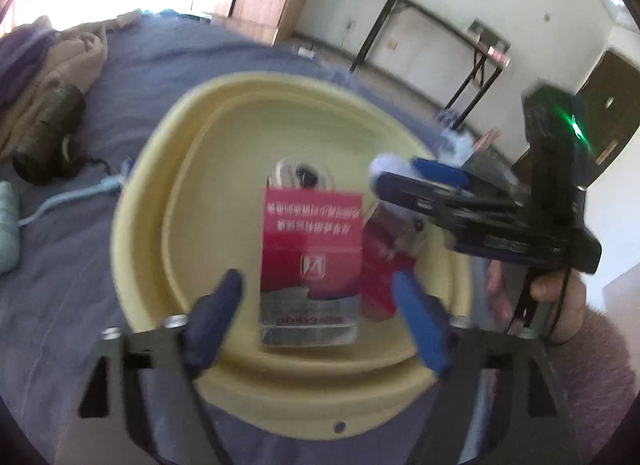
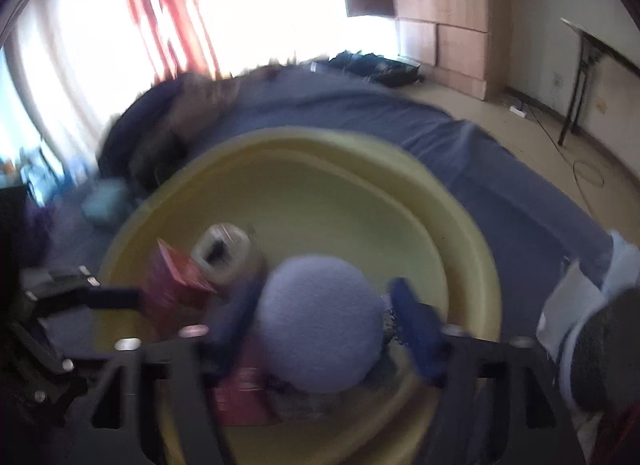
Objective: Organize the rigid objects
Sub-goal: 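Grasp the black foam-topped canister with the left gripper while the right grasps the red-and-clear tube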
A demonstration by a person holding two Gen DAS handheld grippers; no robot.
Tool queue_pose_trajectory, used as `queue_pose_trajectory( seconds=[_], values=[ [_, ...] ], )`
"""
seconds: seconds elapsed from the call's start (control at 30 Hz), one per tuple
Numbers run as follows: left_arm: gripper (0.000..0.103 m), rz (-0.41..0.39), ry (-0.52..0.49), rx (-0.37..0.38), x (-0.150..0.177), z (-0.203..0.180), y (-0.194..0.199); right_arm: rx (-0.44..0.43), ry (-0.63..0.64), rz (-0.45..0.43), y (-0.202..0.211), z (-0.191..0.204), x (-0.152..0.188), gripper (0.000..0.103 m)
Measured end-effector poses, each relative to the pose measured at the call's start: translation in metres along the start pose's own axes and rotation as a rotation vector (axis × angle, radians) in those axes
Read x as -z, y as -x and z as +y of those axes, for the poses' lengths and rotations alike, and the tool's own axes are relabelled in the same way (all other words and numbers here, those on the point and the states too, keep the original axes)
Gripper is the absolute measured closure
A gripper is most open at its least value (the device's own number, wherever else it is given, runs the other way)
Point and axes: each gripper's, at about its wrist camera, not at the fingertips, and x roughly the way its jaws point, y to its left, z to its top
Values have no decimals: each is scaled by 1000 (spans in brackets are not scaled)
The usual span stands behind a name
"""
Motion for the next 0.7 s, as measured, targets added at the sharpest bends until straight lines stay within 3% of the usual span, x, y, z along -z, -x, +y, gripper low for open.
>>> queue_pose_trajectory(
  seconds=[0.03,0.13,0.2,0.3,0.37,0.43,0.53,0.7],
  values=[
    [6,-32,-22,-9,-4,-4,14,-27,-30,-52,16,-2,-1,2],
    [0,-123,-60,-15,-15,-19,36,-5,-95,-232,92,-20,1,0],
    [0,-138,-78,4,-25,-36,34,59,-129,-294,152,-46,11,0],
    [0,-102,-130,51,-39,-78,6,226,-154,-291,237,-99,47,0],
    [0,-47,-227,68,-45,-117,-25,376,-173,-280,276,-129,83,0],
    [0,29,-358,82,-50,-157,-60,478,-290,-250,311,-168,130,0],
    [0,88,-395,78,-53,-193,-95,482,-464,-223,339,-209,185,0],
    [0,95,-387,39,-65,-223,-122,623,-581,-227,354,-234,242,0]
  ],
)
